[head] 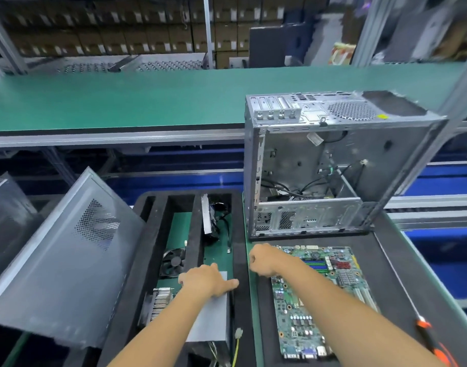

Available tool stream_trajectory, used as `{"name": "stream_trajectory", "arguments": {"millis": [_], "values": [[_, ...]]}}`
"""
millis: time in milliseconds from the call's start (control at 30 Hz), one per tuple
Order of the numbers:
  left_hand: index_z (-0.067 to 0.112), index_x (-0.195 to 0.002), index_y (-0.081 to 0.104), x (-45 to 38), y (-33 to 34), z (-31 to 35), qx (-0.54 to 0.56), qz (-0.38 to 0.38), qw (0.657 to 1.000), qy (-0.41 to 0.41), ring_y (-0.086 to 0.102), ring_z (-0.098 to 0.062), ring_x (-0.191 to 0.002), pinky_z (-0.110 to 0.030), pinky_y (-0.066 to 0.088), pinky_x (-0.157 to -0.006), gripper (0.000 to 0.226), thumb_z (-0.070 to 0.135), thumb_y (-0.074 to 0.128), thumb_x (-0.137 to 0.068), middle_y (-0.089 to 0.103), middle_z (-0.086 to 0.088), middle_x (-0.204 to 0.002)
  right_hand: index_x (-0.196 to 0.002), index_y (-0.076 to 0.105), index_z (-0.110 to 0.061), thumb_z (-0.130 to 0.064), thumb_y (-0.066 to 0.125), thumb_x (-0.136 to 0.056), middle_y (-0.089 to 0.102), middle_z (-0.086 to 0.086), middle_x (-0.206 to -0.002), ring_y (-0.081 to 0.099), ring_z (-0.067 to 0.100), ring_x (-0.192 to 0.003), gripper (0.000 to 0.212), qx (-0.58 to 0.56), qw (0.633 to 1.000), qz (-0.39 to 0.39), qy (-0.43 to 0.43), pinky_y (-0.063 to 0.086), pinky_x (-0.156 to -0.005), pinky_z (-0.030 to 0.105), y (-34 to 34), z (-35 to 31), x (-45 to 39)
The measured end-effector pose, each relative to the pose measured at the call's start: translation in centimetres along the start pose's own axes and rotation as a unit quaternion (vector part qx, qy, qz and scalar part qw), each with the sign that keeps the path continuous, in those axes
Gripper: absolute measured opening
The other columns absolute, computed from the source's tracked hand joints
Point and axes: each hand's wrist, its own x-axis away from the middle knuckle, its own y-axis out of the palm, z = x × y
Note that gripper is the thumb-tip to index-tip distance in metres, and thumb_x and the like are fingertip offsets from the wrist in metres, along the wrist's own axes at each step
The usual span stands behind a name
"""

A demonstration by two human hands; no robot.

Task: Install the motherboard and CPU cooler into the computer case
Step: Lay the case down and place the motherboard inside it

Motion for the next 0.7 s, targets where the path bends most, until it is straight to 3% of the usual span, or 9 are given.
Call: {"name": "stream_trajectory", "arguments": {"millis": [133, 233, 433, 500, 600, 700], "values": [[0.016, -0.128, 0.046, 0.1, -1.3, 2.5, -0.053, 0.108, 0.992, 0.036, 0.043, -0.029, -0.122, -0.048, 0.031, -0.099, 0.065, 0.067, 0.035, -0.088, 0.053, -0.006, -0.129, -0.092, 0.066, 0.004, -0.003, 0.045, -0.089, 0.069, 0.02, -0.095, 0.065, 0.031, -0.086, 0.023, 0.014, 1.0, 0.021, -0.007, 0.053, -0.077, 0.035, -0.9, 1.2, 1.8], [0.013, -0.124, 0.047, 0.5, -2.0, 5.6, -0.026, 0.175, 0.979, 0.099, 0.046, -0.029, -0.12, -0.044, 0.034, -0.095, 0.047, 0.049, 0.04, -0.095, 0.054, -0.008, -0.127, -0.076, 0.058, -0.006, -0.005, 0.046, -0.089, 0.064, 0.017, -0.086, 0.057, 0.025, -0.078, 0.018, 0.016, 0.999, 0.035, 0.002, 0.04, -0.068, 0.028, -1.4, 3.6, 3.1], [0.011, -0.12, 0.05, 1.1, -1.8, 11.7, 0.031, 0.148, 0.978, 0.14, 0.051, -0.029, -0.114, -0.042, 0.038, -0.093, 0.033, 0.028, 0.044, -0.092, 0.056, -0.009, -0.123, -0.083, 0.067, 0.0, -0.01, 0.05, -0.09, 0.066, 0.011, -0.077, 0.058, 0.023, -0.066, 0.021, -0.022, 0.997, 0.058, 0.043, 0.047, -0.062, 0.027, -3.1, 10.7, 5.8], [0.011, -0.116, 0.051, 1.0, -1.5, 13.4, 0.06, 0.142, 0.979, 0.136, 0.054, -0.028, -0.108, -0.041, 0.042, -0.091, 0.03, 0.026, 0.043, -0.09, 0.057, -0.008, -0.119, -0.077, 0.066, -0.001, -0.01, 0.051, -0.09, 0.068, 0.015, -0.079, 0.056, 0.022, -0.066, 0.021, -0.027, 0.996, 0.068, 0.048, 0.046, -0.061, 0.027, -3.7, 13.4, 6.5], [0.012, -0.113, 0.048, 0.9, -1.2, 15.7, 0.113, 0.134, 0.979, 0.107, 0.056, -0.027, -0.101, -0.04, 0.046, -0.088, 0.026, 0.022, 0.045, -0.089, 0.058, -0.007, -0.113, -0.055, 0.043, -0.012, -0.005, 0.049, -0.087, 0.046, 0.016, -0.06, 0.041, 0.023, -0.057, 0.034, -0.03, 0.995, 0.08, 0.047, 0.032, -0.057, 0.027, -3.9, 17.4, 7.4], [0.011, -0.11, 0.045, 0.7, -0.7, 17.2, 0.148, 0.146, 0.976, 0.068, 0.057, -0.026, -0.097, -0.039, 0.049, -0.083, 0.023, 0.019, 0.046, -0.089, 0.057, -0.007, -0.11, -0.051, 0.034, -0.015, -0.005, 0.05, -0.089, 0.034, 0.008, -0.053, 0.031, 0.022, -0.052, 0.042, -0.029, 0.996, 0.068, 0.048, 0.029, -0.057, 0.032, -3.9, 20.9, 8.2]]}}
